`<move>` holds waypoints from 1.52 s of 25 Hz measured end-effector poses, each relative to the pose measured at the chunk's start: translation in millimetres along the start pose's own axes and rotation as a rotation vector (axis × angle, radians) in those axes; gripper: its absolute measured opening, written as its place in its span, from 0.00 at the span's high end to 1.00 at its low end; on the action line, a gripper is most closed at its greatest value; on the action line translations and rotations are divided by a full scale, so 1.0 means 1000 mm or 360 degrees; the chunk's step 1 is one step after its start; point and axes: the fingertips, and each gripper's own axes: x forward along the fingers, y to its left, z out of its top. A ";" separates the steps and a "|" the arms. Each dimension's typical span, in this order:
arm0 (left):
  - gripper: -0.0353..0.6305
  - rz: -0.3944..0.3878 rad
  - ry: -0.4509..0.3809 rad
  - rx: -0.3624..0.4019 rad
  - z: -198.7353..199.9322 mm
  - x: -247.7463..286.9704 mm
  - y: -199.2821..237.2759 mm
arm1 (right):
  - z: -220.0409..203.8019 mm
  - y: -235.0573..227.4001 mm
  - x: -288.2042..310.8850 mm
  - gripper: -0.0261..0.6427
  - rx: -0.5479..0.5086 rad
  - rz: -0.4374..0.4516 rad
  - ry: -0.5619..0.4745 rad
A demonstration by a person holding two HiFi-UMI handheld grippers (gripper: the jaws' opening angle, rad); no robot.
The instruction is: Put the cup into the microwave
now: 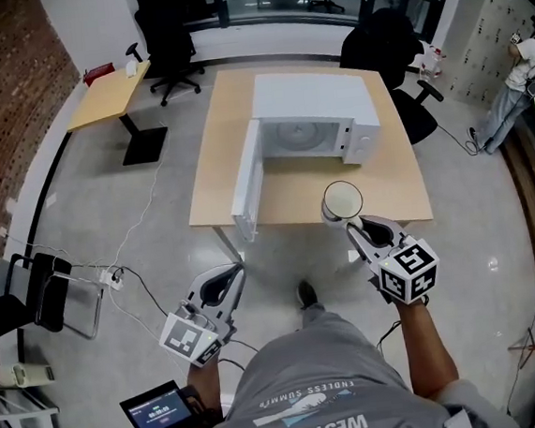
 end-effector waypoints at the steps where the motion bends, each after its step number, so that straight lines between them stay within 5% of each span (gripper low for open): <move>1: 0.91 0.0014 0.0012 0.0003 -0.002 0.002 0.004 | -0.004 -0.007 0.009 0.85 0.0010 0.0004 0.0010; 21: 0.91 0.0322 0.0244 -0.0113 -0.045 0.103 0.126 | -0.073 -0.214 0.285 0.85 0.0186 -0.0065 0.0235; 38: 0.91 0.0511 0.0430 -0.0243 -0.096 0.186 0.183 | -0.140 -0.354 0.482 0.85 0.0295 -0.0234 0.0177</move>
